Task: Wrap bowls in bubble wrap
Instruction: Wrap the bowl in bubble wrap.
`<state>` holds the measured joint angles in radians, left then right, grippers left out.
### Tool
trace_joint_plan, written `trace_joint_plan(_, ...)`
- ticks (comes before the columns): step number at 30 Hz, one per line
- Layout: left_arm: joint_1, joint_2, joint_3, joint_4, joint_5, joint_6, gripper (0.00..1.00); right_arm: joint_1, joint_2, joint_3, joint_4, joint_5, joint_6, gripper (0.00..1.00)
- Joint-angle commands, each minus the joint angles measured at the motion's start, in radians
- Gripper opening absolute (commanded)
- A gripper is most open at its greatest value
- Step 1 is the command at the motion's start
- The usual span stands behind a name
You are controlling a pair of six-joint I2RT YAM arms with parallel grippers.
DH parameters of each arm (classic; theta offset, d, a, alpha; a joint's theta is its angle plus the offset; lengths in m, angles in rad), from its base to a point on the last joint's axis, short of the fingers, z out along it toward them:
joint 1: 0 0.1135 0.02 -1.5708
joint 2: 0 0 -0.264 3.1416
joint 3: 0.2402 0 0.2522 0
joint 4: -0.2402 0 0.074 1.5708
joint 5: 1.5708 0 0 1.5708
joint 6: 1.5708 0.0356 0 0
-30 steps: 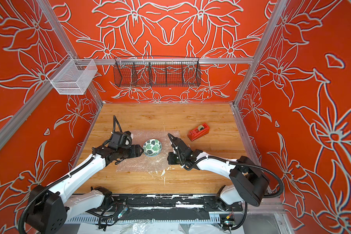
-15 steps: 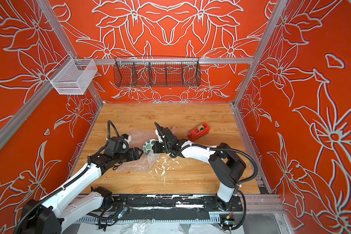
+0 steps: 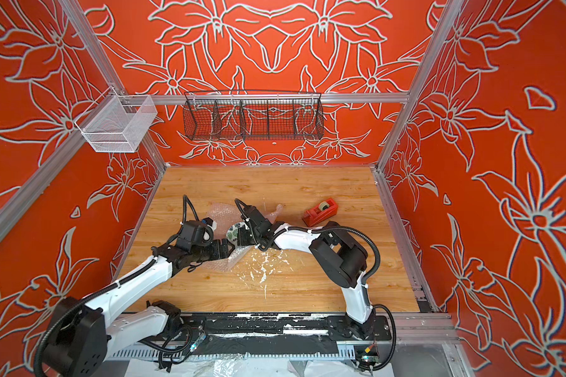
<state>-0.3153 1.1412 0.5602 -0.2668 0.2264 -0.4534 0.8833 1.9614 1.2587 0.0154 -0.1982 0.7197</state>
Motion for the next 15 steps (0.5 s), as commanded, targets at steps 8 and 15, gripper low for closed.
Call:
trace_joint_plan(8,-0.003,0.109,0.068,0.058,-0.029,0.003,0.85,0.009,0.022,0.034,-0.034,0.042,0.022,0.1)
trace_joint_plan(15,-0.004,0.175,0.102,0.063,-0.032,-0.008,0.83,0.009,0.028,0.047,-0.037,0.041,0.019,0.14)
